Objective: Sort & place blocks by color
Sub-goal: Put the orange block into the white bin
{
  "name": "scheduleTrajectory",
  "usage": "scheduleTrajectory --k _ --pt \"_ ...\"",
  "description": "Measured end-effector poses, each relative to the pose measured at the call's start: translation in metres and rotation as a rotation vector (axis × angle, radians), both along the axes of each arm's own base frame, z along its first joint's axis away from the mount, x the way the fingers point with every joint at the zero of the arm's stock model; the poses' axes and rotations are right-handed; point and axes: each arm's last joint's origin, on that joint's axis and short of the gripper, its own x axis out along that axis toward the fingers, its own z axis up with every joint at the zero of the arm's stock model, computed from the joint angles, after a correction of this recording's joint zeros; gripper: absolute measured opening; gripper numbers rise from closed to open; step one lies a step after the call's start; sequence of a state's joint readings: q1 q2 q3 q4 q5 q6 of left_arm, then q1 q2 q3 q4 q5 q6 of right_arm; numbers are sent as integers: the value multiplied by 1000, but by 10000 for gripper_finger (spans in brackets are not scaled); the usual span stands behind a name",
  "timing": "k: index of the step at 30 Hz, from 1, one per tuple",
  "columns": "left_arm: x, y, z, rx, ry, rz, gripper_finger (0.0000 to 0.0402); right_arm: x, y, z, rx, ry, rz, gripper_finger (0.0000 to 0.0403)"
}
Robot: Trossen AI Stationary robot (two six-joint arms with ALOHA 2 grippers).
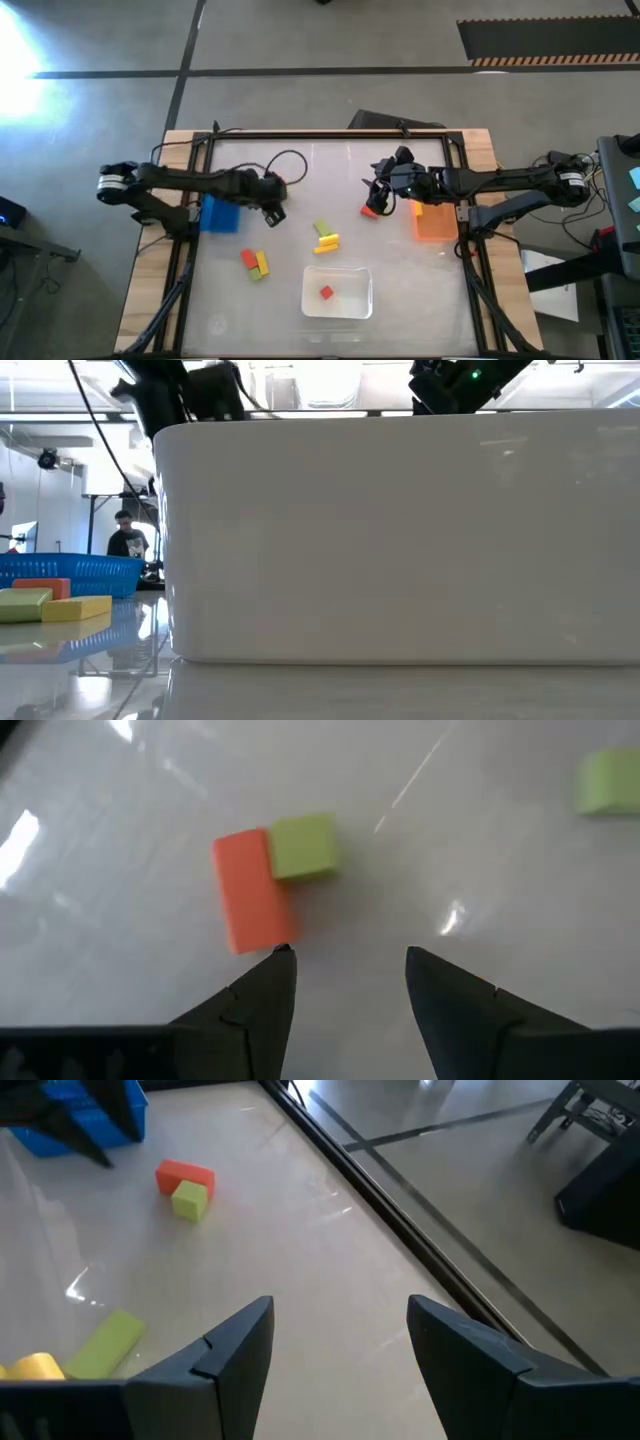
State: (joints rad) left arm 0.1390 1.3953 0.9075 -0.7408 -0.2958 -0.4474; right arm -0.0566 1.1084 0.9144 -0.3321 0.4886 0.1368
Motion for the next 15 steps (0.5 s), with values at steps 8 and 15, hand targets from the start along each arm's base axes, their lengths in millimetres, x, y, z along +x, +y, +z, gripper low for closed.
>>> scheduleTrajectory --k 8,15 --pt "-3 36 -20 -41 82 73 173 -2 0 -16 -6 17 3 221" --pt "-6 51 -22 -154 33 160 173 -3 -4 -19 -11 17 -10 221"
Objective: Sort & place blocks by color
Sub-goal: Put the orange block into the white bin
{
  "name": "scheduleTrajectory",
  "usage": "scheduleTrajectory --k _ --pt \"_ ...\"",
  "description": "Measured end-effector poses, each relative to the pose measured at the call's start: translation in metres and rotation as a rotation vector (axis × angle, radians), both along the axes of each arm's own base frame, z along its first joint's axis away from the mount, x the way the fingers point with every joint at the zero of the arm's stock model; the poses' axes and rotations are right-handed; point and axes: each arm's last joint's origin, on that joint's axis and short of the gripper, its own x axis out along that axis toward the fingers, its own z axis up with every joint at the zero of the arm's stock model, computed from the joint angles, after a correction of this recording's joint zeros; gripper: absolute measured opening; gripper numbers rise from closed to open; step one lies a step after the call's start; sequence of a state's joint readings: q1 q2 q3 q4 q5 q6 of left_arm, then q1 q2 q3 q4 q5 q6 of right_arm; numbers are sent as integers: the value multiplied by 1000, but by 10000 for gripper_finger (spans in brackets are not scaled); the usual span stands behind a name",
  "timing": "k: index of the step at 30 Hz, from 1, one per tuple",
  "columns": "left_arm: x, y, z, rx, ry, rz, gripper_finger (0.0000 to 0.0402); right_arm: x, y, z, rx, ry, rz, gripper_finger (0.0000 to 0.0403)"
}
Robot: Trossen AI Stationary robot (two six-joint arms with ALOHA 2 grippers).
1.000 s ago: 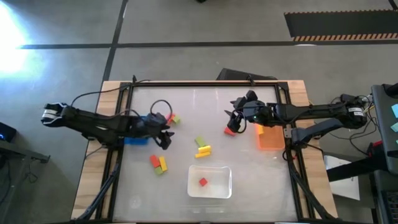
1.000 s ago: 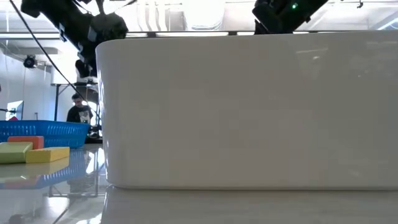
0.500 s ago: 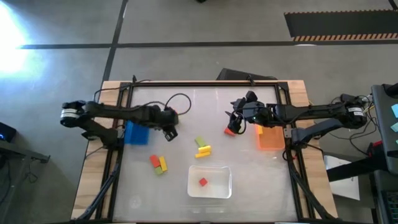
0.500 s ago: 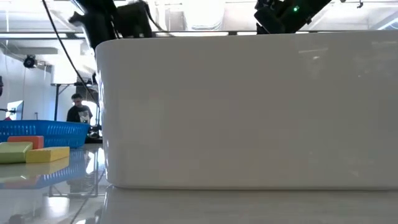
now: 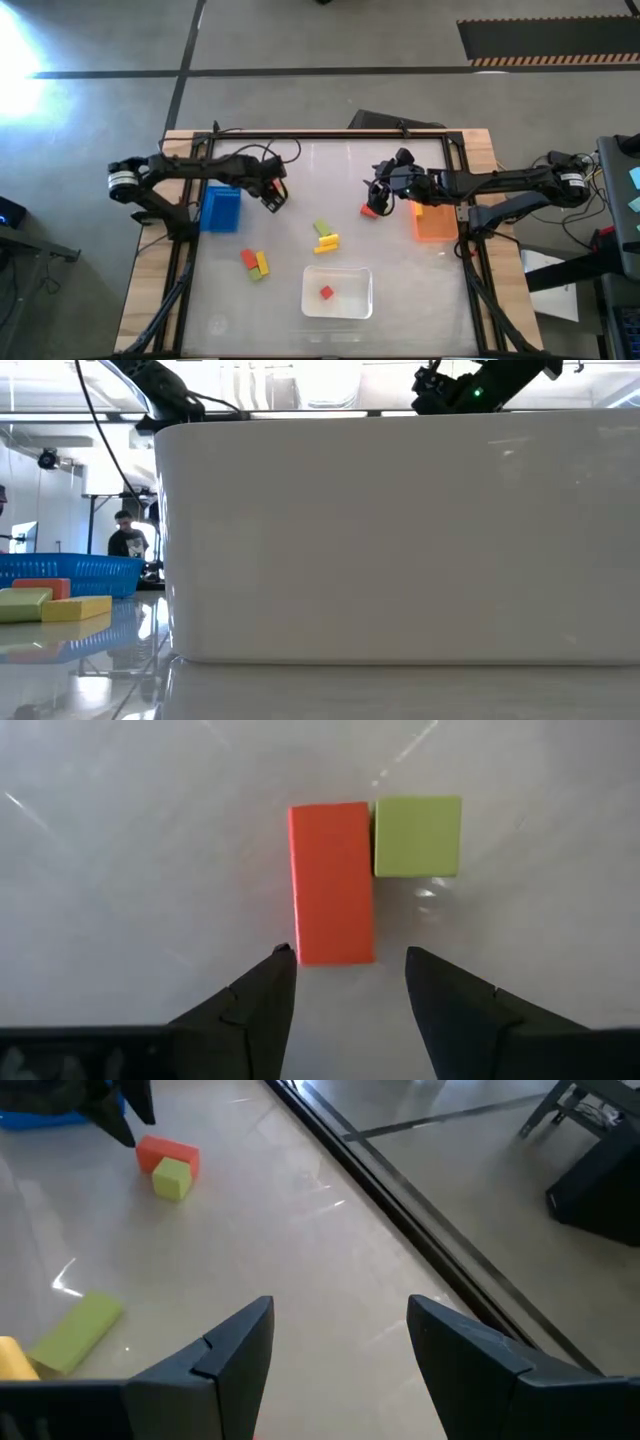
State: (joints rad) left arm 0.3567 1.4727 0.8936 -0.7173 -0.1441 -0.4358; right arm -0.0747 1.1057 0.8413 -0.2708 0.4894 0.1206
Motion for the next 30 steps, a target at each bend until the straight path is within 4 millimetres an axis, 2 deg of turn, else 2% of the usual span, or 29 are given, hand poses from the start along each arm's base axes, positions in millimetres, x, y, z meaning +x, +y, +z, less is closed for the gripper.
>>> scheduleTrajectory --k 30 --pt "0 6 -3 -4 -35 -41 174 3 0 3 9 -44 14 221"
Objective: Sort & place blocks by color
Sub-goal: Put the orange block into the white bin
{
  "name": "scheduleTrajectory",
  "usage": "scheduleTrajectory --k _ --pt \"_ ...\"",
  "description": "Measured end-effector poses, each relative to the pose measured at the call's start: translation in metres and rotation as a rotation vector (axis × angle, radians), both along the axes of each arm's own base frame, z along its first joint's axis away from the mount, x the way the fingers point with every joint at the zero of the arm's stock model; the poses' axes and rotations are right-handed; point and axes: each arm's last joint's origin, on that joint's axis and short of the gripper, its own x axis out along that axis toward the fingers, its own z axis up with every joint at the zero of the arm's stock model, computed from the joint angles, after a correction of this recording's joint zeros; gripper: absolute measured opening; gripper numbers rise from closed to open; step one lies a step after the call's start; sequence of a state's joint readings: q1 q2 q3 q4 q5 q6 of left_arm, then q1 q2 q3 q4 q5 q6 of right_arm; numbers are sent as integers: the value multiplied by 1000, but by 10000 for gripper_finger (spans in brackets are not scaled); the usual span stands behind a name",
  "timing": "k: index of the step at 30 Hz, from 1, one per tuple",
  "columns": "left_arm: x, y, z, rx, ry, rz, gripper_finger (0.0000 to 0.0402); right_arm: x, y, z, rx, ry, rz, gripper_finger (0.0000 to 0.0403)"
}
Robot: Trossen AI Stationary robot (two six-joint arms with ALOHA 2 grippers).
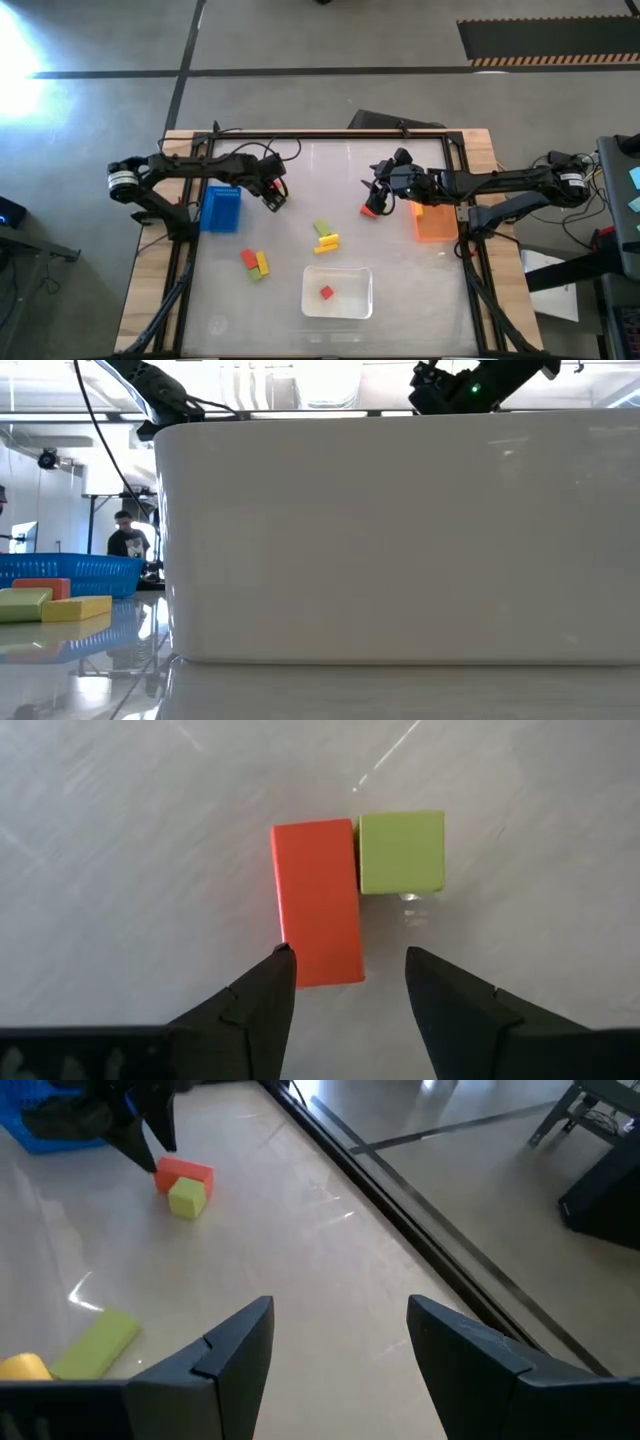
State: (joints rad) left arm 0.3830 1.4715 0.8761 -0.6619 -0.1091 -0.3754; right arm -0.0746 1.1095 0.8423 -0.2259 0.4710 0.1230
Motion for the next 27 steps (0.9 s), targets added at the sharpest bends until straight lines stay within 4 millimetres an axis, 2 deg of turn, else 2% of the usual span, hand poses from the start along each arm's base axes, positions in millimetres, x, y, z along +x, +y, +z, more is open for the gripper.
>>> scheduleTrajectory --k 17,27 --pt "3 3 0 33 -38 2 178 0 0 0 8 -4 -1 221" --pt "-1 4 -7 71 -11 13 250 0 0 0 8 -3 -1 221"
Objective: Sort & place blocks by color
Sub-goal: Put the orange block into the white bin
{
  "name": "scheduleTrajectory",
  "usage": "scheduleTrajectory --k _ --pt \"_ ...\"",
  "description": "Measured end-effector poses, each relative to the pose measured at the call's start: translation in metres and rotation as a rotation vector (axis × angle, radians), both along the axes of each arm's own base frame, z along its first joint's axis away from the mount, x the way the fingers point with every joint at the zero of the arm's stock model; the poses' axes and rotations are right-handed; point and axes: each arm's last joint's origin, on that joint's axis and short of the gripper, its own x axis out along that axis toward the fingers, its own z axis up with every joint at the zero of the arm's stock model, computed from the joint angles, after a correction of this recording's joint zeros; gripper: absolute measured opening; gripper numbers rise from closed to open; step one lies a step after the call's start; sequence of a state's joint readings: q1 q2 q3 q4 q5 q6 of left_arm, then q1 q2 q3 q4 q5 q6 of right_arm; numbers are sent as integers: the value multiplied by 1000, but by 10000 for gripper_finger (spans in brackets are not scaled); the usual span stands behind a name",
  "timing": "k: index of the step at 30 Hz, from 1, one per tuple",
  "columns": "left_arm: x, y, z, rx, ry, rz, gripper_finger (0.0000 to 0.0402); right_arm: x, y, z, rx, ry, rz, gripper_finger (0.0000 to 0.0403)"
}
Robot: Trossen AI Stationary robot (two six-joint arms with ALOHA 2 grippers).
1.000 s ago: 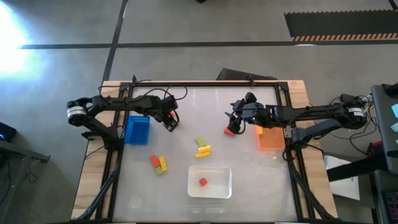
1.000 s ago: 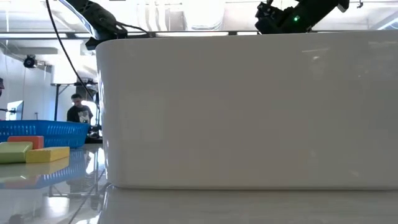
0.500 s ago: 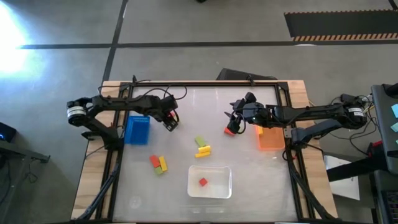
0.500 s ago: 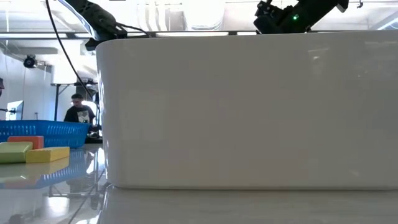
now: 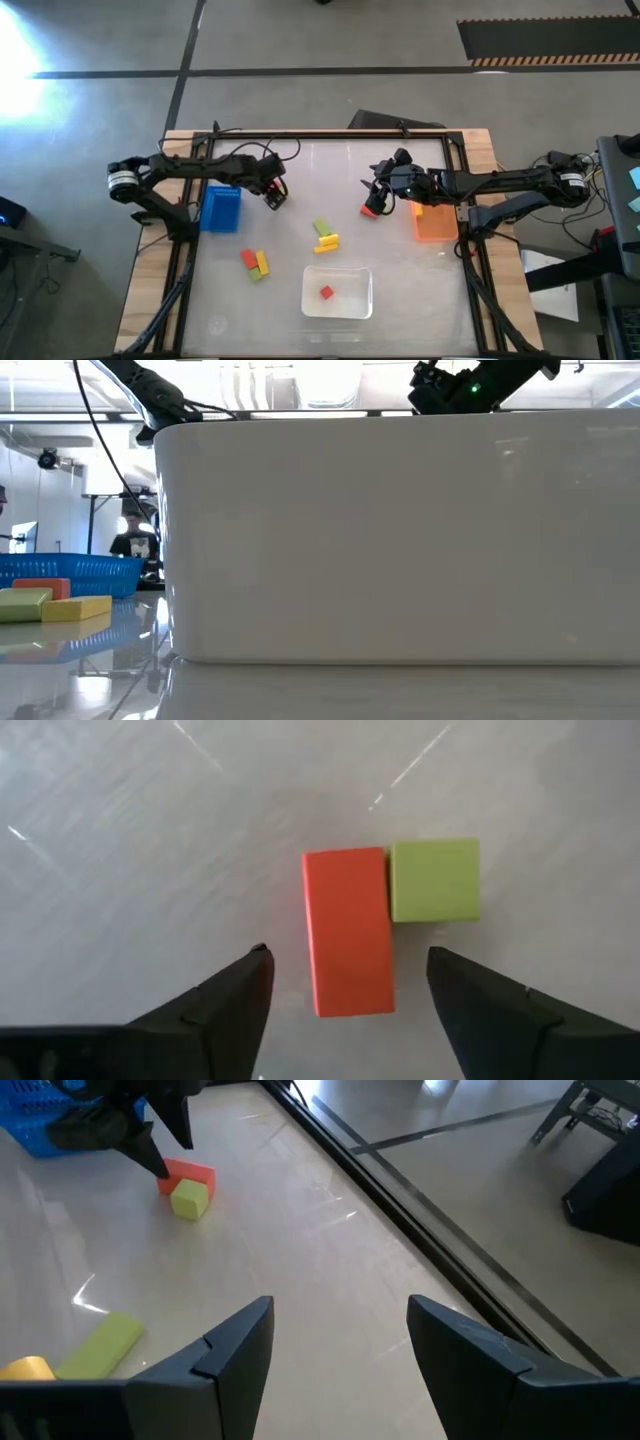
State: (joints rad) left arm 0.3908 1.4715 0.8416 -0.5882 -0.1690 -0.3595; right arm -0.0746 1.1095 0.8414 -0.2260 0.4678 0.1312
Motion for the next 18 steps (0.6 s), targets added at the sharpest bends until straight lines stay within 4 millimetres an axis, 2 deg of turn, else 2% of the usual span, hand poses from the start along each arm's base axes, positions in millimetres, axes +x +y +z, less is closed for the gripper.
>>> scheduleTrajectory --k 9,18 --pt "-7 -3 -18 13 -9 4 251 0 0 0 14 -11 -10 221" --pt "-9 -3 -30 38 -62 5 198 1 0 1 40 -40 -29 221"
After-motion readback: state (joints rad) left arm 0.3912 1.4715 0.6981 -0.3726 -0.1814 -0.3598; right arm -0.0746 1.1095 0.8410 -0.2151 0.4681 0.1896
